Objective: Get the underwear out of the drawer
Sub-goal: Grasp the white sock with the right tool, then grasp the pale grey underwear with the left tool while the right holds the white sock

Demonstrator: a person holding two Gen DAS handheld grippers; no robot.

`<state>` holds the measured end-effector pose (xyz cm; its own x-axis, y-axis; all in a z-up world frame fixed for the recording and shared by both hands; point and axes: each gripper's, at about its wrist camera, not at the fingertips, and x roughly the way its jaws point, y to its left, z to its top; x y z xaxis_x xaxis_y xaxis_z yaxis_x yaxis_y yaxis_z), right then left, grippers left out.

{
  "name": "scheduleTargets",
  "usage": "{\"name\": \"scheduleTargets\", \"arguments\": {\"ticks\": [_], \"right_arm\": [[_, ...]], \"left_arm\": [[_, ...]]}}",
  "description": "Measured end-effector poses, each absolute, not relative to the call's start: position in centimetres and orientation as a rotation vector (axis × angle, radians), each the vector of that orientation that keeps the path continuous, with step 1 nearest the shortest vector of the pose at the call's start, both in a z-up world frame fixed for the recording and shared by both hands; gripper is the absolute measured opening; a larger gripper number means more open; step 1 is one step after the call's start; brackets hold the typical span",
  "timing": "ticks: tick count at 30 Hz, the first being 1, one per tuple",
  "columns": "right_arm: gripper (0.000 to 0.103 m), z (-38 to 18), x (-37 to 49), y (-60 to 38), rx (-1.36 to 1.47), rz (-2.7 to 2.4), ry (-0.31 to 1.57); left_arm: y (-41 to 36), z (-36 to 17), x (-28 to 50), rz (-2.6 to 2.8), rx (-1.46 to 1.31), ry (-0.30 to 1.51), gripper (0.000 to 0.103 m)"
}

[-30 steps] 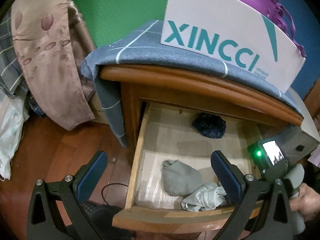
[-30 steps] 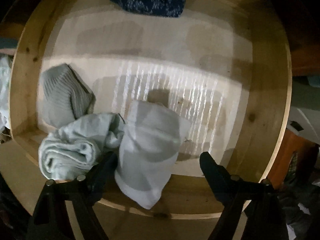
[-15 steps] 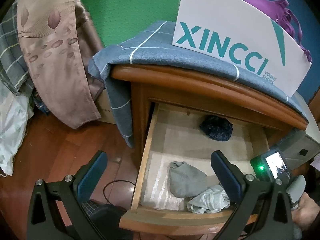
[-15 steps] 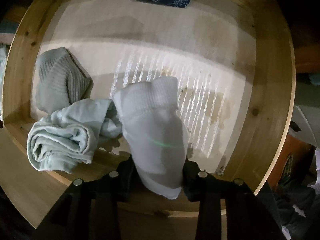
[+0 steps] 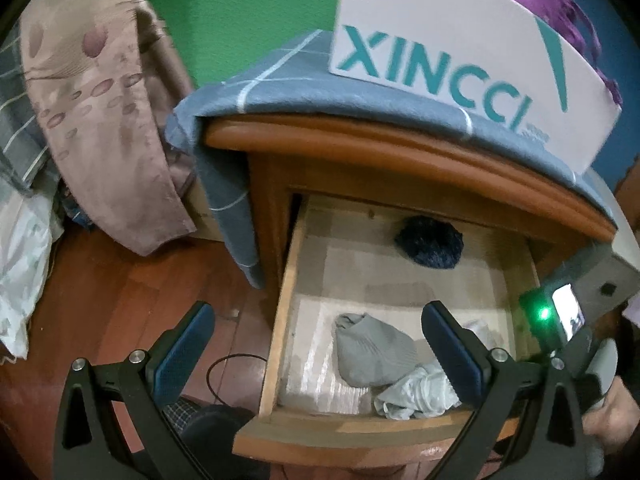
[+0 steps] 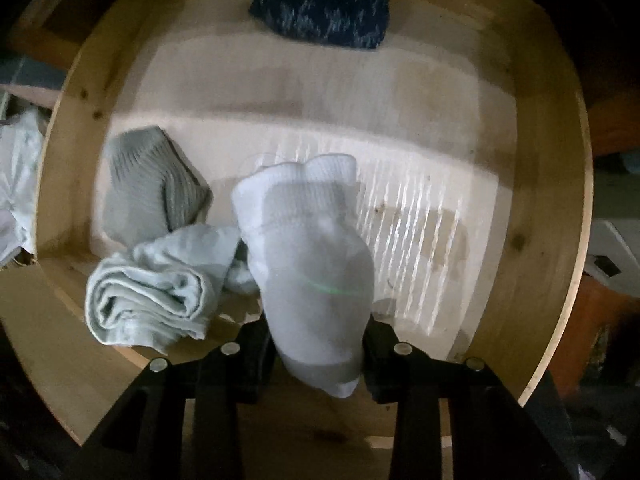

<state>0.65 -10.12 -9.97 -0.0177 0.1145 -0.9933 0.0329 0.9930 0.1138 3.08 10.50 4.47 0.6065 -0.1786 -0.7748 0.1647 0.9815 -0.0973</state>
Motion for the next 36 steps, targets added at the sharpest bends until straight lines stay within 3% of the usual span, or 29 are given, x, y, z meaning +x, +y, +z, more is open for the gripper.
{"name": "scheduleTargets", "arguments": {"ticks": [12, 23, 36], "right_arm": [[0.035, -2.5, -2.6, -14.4, 0.224, 0.097, 1.325], [0.035, -2.7, -3.8, -18.4, 0.353, 0.094, 1.246], [0.036, -3.3, -4.0, -18.6, 0.359, 0.103, 1.243]], "left_arm": [[6.3, 1.8, 4.2, -0.46, -0.062, 1.2, 0.103], [0.8, -3.1, 5.5, -0.48, 0.034, 1.497, 0.103], [-0.8, -7.8, 6.1, -0.381, 0.022, 1.667, 0.1]]}}
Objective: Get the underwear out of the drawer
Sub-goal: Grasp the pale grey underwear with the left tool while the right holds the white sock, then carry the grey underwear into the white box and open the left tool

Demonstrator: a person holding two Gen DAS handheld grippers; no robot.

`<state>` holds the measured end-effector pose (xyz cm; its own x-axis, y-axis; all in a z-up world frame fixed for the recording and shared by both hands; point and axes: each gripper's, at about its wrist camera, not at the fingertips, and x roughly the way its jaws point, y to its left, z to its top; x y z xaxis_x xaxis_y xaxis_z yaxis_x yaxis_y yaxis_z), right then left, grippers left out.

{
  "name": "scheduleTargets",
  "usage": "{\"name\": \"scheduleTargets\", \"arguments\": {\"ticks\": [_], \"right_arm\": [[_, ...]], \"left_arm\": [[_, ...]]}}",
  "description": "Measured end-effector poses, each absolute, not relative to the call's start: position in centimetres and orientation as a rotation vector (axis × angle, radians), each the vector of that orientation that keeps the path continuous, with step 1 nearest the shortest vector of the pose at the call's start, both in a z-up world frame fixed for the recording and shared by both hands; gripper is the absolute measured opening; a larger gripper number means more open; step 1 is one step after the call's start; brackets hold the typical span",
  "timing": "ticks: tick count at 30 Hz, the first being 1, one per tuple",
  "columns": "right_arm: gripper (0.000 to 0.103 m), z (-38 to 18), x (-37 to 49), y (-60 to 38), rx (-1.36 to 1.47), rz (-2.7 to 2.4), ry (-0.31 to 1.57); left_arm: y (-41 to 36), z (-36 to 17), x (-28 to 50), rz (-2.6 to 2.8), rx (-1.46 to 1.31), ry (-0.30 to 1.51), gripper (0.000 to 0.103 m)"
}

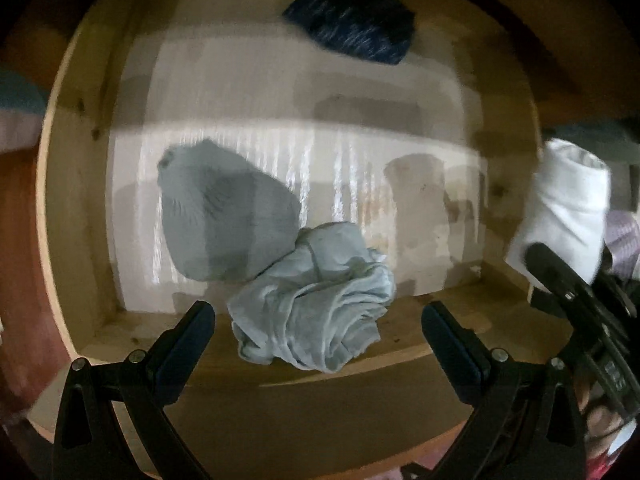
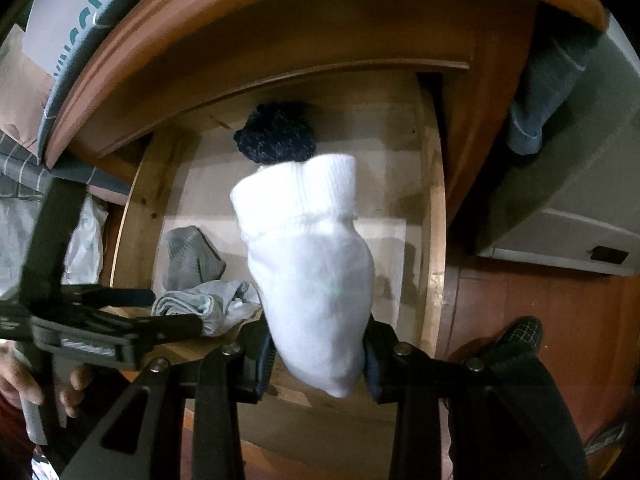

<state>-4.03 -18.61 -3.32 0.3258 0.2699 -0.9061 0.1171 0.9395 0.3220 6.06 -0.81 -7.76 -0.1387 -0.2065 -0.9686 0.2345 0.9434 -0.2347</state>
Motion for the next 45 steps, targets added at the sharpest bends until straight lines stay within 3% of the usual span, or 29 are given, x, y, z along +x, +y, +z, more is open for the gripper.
{"name": "scheduleTargets", "arguments": {"ticks": [4, 8, 9, 11, 13, 28, 45], "right_arm": [[0.036, -3.1, -4.1, -18.8, 0.372, 0.107, 1.233], [0.036, -2.8, -4.2, -18.8, 0.378, 0.115, 1.222], [0.036, -2.7, -4.2, -18.8, 0.377, 0.118, 1.221], [0.036, -2.7, -4.3, -18.8, 0.379, 0.122, 1.22], [0.036, -2.7, -4.3, -18.8, 0.38, 0.127, 1.22], [0.036, -2.7, -4.4, -19.1, 0.39, 0.106, 1.208], [0.036, -3.2, -4.3, -19.2, 0.355, 0.062, 1.193]], "left_arm": [[-1.0, -8.9, 5.8, -0.352, 0.022, 1.737, 0.075], [-1.5, -9.4, 5.6, -0.315, 0.083, 1.748, 0.064], [-1.5, -9.5, 5.6, -0.305, 0.084, 1.749, 0.051], [-1.3, -9.5, 5.5, -0.32, 0.052, 1.749, 0.043], [-1.2, -9.3, 5.1, -0.323, 0.075, 1.731, 0.023], [-0.4, -2.8, 1.8, -0.448, 0.002, 1.523, 0.021], [2.3, 12.9, -2.5, -0.479, 0.006, 1.123, 0.021]]}}
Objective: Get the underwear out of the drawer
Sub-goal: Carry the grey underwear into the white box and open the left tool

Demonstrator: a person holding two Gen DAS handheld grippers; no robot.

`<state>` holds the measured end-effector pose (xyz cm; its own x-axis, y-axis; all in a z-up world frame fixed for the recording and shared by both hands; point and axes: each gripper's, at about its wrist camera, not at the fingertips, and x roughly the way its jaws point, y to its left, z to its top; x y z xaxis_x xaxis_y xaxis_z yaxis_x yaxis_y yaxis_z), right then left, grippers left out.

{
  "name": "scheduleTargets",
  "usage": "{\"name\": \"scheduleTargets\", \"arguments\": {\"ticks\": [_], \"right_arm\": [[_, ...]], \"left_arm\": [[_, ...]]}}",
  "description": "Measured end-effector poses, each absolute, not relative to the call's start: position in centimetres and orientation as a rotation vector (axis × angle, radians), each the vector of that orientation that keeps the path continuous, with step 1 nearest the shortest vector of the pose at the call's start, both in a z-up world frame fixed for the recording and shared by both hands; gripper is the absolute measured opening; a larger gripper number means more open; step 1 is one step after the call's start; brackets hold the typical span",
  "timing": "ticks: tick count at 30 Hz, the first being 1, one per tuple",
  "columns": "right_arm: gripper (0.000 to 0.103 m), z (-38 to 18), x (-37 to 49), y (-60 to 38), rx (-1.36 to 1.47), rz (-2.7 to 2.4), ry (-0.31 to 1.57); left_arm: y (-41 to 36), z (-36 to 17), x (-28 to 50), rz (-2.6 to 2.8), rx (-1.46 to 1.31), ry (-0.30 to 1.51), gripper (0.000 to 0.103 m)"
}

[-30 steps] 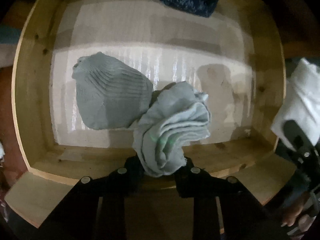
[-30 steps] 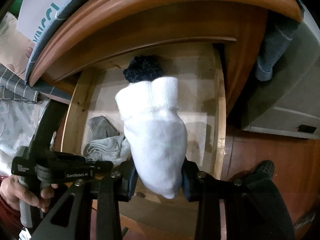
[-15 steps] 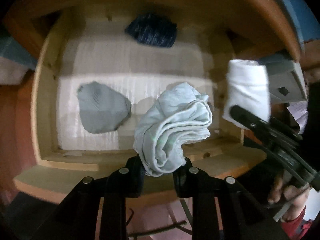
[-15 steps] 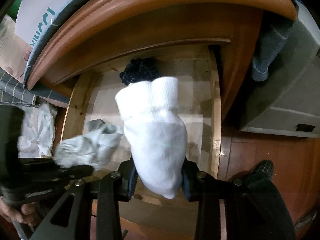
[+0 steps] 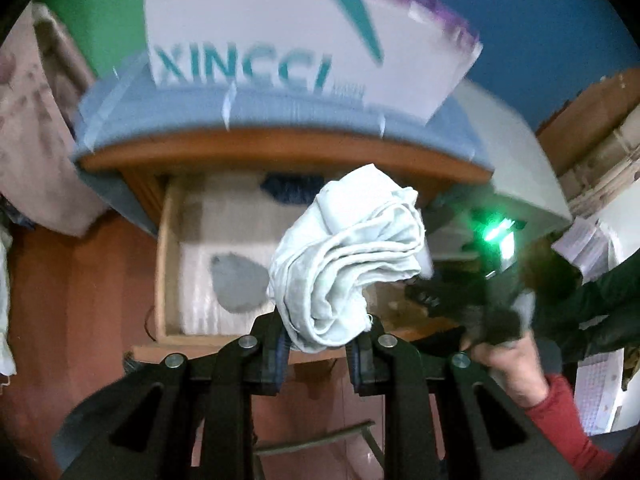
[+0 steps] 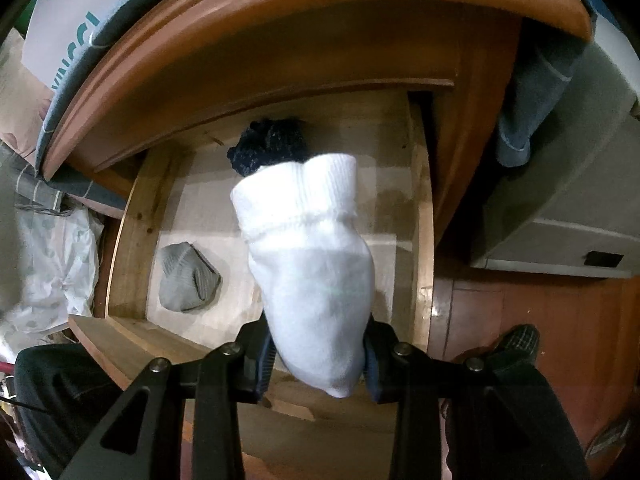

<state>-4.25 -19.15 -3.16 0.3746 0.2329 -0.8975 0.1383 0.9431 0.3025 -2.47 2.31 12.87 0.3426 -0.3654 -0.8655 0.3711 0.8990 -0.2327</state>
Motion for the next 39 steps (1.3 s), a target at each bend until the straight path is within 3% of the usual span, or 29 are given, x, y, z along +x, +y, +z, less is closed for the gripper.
{"name": "scheduleTargets", "arguments": {"ticks": [9, 17, 25, 33, 39], "right_arm": [[0.036, -2.7, -4.5, -19.0, 0.335, 0.066, 1.17], [0.036, -2.2, -4.8, -18.6, 0.321, 0.082, 1.156], [0.036, -1.8, -5.1, -18.5, 0.303, 0.088, 1.152], [0.036, -1.9, -5.1, -18.1, 0.316, 0.118, 1.165], [0.036, -2.1, -5.1, -17.8, 0.312, 0.116, 1.171]], "left_arm": [[4.5, 26.4, -1.6, -0.445, 0.008, 0.865, 0.021], [3.9, 32.2, 5.6, -0.341, -0.005, 0.776, 0.021], [2.0, 28.3, 15.6, -0.211, -0.016, 0.9, 0.021], [1.0, 23.9, 20.2, -0.143, -0.014, 0.976, 0.022], [0.7, 22.8, 20.9, -0.124, 0.012, 0.969, 0.034]]}}
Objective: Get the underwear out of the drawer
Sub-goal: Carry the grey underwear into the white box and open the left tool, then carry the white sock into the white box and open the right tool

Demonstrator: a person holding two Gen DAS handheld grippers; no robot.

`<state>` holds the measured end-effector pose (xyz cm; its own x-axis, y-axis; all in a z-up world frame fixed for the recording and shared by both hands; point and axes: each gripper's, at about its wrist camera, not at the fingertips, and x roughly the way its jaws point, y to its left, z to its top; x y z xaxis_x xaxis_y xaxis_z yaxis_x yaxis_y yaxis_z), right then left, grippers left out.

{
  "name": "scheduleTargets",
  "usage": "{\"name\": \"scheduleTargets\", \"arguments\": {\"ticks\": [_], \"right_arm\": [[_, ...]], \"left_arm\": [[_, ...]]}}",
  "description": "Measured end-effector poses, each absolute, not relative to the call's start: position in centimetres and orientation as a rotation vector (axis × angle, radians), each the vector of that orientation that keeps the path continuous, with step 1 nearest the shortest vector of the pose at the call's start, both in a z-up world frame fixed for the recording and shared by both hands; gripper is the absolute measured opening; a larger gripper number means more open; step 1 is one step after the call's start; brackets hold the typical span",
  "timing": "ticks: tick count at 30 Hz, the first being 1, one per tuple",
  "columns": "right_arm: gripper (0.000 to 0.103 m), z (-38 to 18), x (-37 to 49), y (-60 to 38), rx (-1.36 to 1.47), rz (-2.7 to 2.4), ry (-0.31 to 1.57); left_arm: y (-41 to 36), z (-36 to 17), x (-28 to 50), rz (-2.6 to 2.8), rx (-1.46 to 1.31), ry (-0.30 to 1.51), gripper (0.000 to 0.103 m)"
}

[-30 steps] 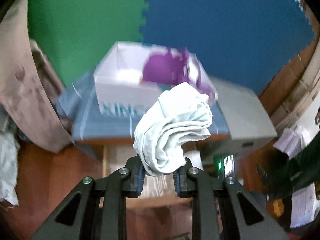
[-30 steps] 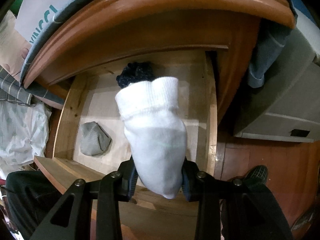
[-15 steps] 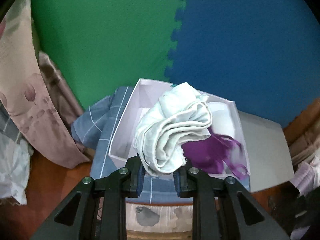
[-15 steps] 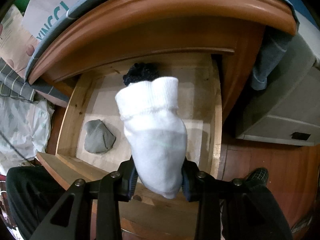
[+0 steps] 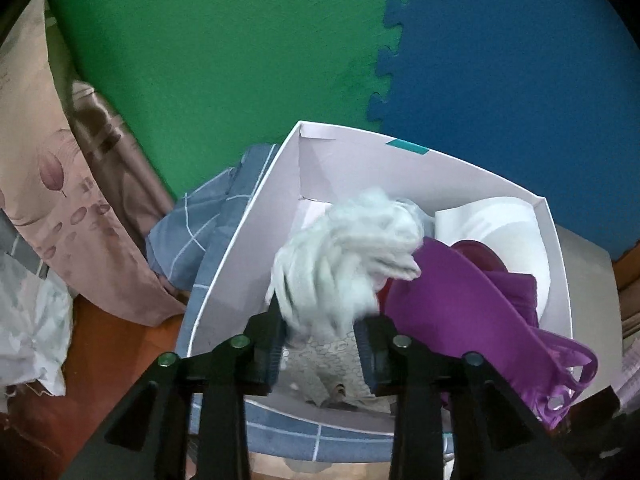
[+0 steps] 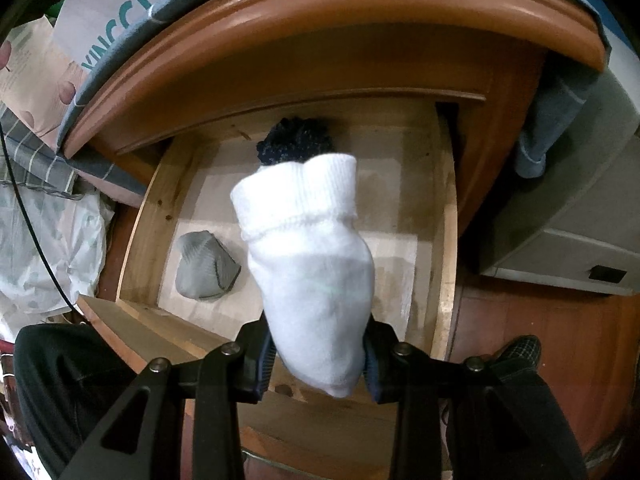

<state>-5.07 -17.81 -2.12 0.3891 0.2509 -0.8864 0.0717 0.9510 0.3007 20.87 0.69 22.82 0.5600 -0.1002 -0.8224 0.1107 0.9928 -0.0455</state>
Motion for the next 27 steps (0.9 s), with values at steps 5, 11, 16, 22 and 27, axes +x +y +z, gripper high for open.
{"name": "scheduleTargets", "arguments": {"ticks": [5, 11, 16, 22, 27], "right_arm": [[0.036, -2.4, -5.0, -17.7, 0.308, 0.112, 1.176], [0.036, -1.8, -5.3, -17.5, 0.271, 0.091, 1.134], [0.036, 0.5, -5.5, -16.9, 0.209, 0.071, 1.069], [0.035, 4.8, -6.4, -16.1, 0.204, 0.069, 1.037], [0.036, 11.6, -6.9, -15.9, 0.163, 0.069, 0.975]], "left_arm": [[0.8, 24.1, 19.2, -0.147, 0.033, 0.878, 0.063], [2.3, 26.0, 12.9, -0.214, 0.05, 0.746, 0.072], [5.4, 24.8, 5.8, -0.167, 0.118, 0.63, 0.083], [9.0, 19.9, 1.9, -0.107, 0.116, 0.663, 0.088], [10.7, 15.9, 1.6, -0.051, 0.082, 0.682, 0.092]]}}
